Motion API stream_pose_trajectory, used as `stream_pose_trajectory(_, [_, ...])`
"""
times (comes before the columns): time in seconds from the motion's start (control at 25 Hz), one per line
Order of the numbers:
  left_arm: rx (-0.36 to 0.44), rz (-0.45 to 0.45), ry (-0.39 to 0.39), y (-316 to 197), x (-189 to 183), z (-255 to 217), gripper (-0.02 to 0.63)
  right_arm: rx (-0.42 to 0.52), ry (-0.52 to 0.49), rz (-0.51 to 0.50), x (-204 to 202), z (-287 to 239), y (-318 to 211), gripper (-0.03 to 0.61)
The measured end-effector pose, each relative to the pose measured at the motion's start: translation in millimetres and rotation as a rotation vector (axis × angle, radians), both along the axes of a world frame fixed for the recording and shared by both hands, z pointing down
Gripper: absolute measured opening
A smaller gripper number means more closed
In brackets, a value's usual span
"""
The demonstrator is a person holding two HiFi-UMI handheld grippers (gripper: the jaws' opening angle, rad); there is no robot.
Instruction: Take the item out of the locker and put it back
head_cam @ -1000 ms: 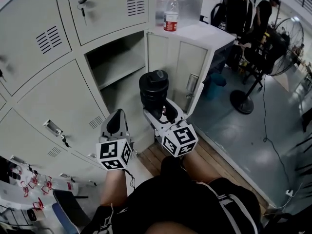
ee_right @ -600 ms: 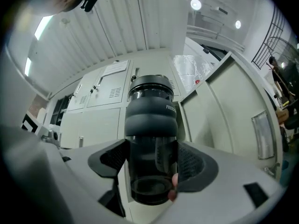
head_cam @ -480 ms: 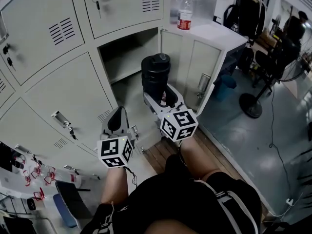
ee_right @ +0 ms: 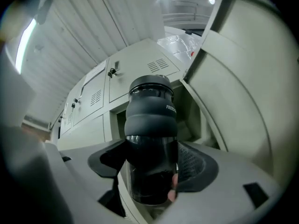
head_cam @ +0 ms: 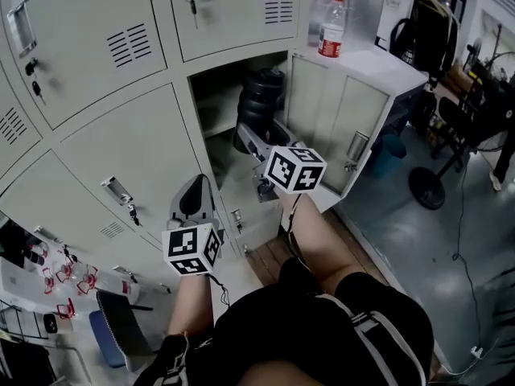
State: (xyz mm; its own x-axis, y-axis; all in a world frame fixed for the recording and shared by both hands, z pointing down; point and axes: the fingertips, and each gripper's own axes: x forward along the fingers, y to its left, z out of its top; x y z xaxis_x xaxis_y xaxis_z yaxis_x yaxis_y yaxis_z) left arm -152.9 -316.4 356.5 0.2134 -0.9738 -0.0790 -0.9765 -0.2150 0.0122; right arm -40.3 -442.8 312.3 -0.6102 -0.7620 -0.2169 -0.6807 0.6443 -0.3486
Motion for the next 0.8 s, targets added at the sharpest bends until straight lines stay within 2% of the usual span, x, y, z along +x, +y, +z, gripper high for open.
stream_pose_trajectory(0.2, [0.009, -0.028, -0.004, -2.9, -14.5, -3.7, 0.012, -0.083, -0.083, -0.047, -15.5, -3.2, -31.3, 0.347])
stream_pose_trajectory(0.44, [0.018, -0.057, -0.009, -8.0, -28.5, -6.7, 0.013, -0.152, -0.122, -0.086, -32.6, -8.1, -66.3, 0.347])
stream_pose_trajectory(0.6, [0.017, -0.075, -0.011, -10.6, -35.8, -8.1, 0.012, -0.166, -0.091, -0.088, -45.1, -9.8, -87.3, 0.347])
stream_pose_trajectory(0.8, [0.014, -0.1, -0.009, -13.7, -44.4, -7.7, 0.012, -0.098, 0.008, -0.03, -58.8, -19.3, -106.3, 0.347])
